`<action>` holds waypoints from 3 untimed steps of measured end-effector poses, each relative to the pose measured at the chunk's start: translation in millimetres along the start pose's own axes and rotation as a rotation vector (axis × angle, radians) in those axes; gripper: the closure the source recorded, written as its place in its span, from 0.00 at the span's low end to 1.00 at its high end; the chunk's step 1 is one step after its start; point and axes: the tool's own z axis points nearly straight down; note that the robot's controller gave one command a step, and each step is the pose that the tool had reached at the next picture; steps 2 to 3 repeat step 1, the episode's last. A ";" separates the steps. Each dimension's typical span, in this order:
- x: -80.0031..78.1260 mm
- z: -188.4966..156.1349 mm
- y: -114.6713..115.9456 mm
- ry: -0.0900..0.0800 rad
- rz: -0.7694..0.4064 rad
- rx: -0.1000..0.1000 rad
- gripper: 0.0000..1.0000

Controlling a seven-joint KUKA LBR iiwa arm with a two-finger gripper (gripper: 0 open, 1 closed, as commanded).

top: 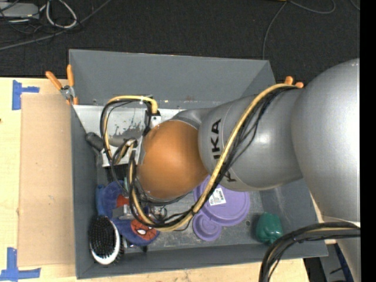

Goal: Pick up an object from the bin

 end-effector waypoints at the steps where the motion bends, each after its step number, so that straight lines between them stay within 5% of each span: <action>1: 0.1 -33.0 1.5 0.005 -0.001 -0.012 1.00; 3: 0.1 -33.0 1.5 0.005 -0.001 -0.012 1.00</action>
Offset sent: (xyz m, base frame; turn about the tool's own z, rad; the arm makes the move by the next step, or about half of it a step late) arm -0.0037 -0.0004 0.0368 -0.0008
